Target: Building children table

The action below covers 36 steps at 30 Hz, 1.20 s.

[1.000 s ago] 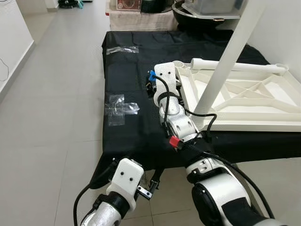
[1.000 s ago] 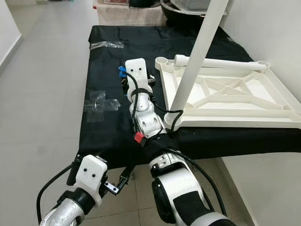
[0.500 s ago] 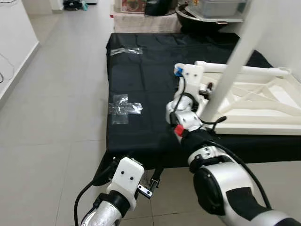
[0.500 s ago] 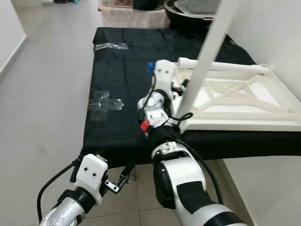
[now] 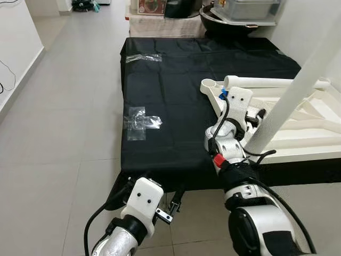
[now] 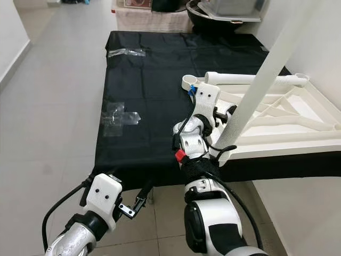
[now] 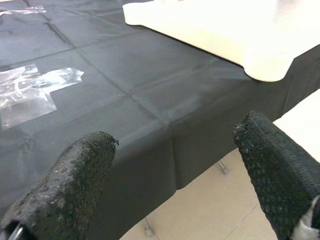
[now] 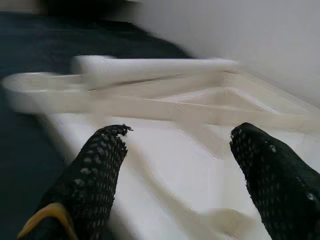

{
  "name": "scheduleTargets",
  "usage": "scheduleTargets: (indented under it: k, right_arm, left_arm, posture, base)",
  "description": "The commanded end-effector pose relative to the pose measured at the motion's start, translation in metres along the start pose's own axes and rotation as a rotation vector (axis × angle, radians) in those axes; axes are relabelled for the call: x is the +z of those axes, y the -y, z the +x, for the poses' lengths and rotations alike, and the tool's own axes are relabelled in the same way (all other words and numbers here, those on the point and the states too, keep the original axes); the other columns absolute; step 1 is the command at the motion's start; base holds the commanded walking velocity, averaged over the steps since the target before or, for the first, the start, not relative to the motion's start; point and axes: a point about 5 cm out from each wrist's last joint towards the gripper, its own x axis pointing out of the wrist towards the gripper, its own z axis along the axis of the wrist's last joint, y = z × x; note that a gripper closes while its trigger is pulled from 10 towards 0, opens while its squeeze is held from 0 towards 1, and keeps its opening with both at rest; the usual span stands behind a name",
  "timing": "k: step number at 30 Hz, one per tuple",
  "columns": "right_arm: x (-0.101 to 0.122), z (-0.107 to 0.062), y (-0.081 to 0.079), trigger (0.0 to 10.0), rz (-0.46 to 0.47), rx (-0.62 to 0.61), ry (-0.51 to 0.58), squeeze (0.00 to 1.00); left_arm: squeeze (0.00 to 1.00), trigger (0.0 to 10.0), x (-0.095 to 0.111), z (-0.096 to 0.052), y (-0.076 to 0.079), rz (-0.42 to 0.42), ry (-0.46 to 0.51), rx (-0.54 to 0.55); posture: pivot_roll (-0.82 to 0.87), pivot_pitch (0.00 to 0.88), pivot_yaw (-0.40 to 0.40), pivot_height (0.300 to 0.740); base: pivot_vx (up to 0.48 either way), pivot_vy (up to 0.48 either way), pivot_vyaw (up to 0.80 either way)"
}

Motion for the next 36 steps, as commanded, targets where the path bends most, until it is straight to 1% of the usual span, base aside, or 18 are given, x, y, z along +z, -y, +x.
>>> scheduleTargets:
  k: [1,3,4,5,7,10,14,17,18,19,21,22,25,27,30,33,34,36]
  right_arm:
    - [-0.002,-0.004,-0.019,10.0,0.007,0.185,0.001,0.00]
    - [0.008,-0.004,-0.035,10.0,0.025,0.370,0.031,0.00]
    - [0.008,-0.004,-0.035,10.0,0.025,0.370,0.031,0.00]
    - [0.018,-0.001,-0.040,10.0,0.006,0.436,0.052,0.00]
    - [0.021,0.001,-0.039,10.0,-0.012,0.448,0.053,0.00]
    - [0.030,0.009,-0.036,10.0,-0.071,0.474,0.052,0.00]
    - [0.032,0.010,-0.034,10.0,-0.075,0.477,0.047,0.00]
    - [0.026,0.023,-0.019,10.0,-0.184,0.468,-0.007,0.00]
    - [0.026,0.023,-0.019,10.0,-0.184,0.468,-0.007,0.00]
    - [0.025,0.027,-0.014,10.0,-0.215,0.453,-0.016,0.00]
    - [0.025,0.029,-0.010,10.0,-0.228,0.448,-0.022,0.00]
    - [0.025,0.033,-0.005,10.0,-0.232,0.425,-0.023,0.00]
    - [0.026,0.036,-0.001,10.0,-0.229,0.401,-0.026,0.00]
    - [0.028,0.040,0.006,10.0,-0.223,0.366,-0.035,0.00]
    - [0.027,0.041,0.008,10.0,-0.226,0.361,-0.042,0.00]
    - [0.024,0.042,0.010,10.0,-0.242,0.374,-0.076,0.00]
    - [0.023,0.042,0.010,10.0,-0.232,0.385,-0.095,0.00]
    - [0.023,0.042,0.010,10.0,-0.232,0.385,-0.095,0.00]
  left_arm:
    - [0.00,10.0,-0.002,-0.002,0.002,-0.005,-0.019,-0.007]
    - [0.00,10.0,-0.001,-0.002,0.002,-0.006,-0.018,-0.009]
    - [0.00,10.0,-0.001,-0.002,0.002,-0.006,-0.018,-0.009]
    - [0.00,10.0,0.000,-0.003,0.003,-0.007,-0.016,-0.010]
    - [0.00,10.0,0.001,-0.004,0.004,-0.008,-0.015,-0.010]
    - [0.00,10.0,0.004,-0.007,0.007,-0.014,-0.013,-0.013]
    - [0.00,10.0,0.005,-0.008,0.007,-0.016,-0.012,-0.014]
    - [0.00,10.0,0.011,-0.014,0.013,-0.041,-0.012,-0.031]
    - [0.00,10.0,0.011,-0.014,0.013,-0.041,-0.012,-0.031]
    - [0.00,10.0,0.014,-0.017,0.015,-0.047,-0.010,-0.038]
    - [0.00,10.0,0.016,-0.018,0.017,-0.053,-0.011,-0.044]
    - [0.00,10.0,0.017,-0.020,0.018,-0.059,-0.013,-0.050]
    - [0.00,10.0,0.018,-0.023,0.020,-0.067,-0.018,-0.055]
    - [0.00,10.0,0.021,-0.029,0.024,-0.081,-0.029,-0.061]
    - [0.00,10.0,0.022,-0.030,0.025,-0.084,-0.032,-0.063]
    - [0.00,10.0,0.024,-0.035,0.026,-0.094,-0.045,-0.062]
    - [0.00,10.0,0.024,-0.036,0.027,-0.096,-0.048,-0.062]
    - [0.00,10.0,0.024,-0.036,0.027,-0.096,-0.048,-0.062]
  posture:
    - [0.12,0.122,-0.099,0.740]
    - [0.13,0.135,-0.099,0.740]
    - [0.13,0.135,-0.099,0.740]
    - [0.13,0.141,-0.099,0.740]
    - [0.13,0.148,-0.100,0.740]
    - [0.13,0.177,-0.106,0.740]
    - [0.13,0.177,-0.106,0.740]
    - [0.12,0.231,-0.101,0.740]
    - [0.12,0.231,-0.101,0.740]
    - [0.12,0.248,-0.098,0.740]
    - [0.12,0.251,-0.098,0.740]
    - [0.12,0.264,-0.094,0.740]
    - [0.12,0.286,-0.092,0.740]
    - [0.12,0.310,-0.086,0.740]
    - [0.12,0.313,-0.086,0.740]
    - [0.12,0.326,-0.090,0.740]
    - [0.11,0.327,-0.090,0.740]
    - [0.11,0.327,-0.090,0.740]
  base:
    - [0.000,0.000,0.00]
    - [0.000,0.000,0.00]
    - [0.000,0.000,0.00]
    - [0.000,0.000,0.00]
    - [0.000,0.000,0.00]
    - [0.000,0.000,0.00]
    - [0.000,0.000,0.00]
    - [0.000,0.000,0.00]
    - [0.000,0.000,0.00]
    - [0.000,0.000,0.00]
    - [0.000,0.000,0.00]
    - [0.000,0.000,0.00]
    - [0.000,0.000,0.00]
    - [0.000,0.000,0.00]
    - [0.000,0.000,0.00]
    - [0.000,0.000,0.00]
    - [0.000,0.000,0.00]
    - [0.000,0.000,0.00]
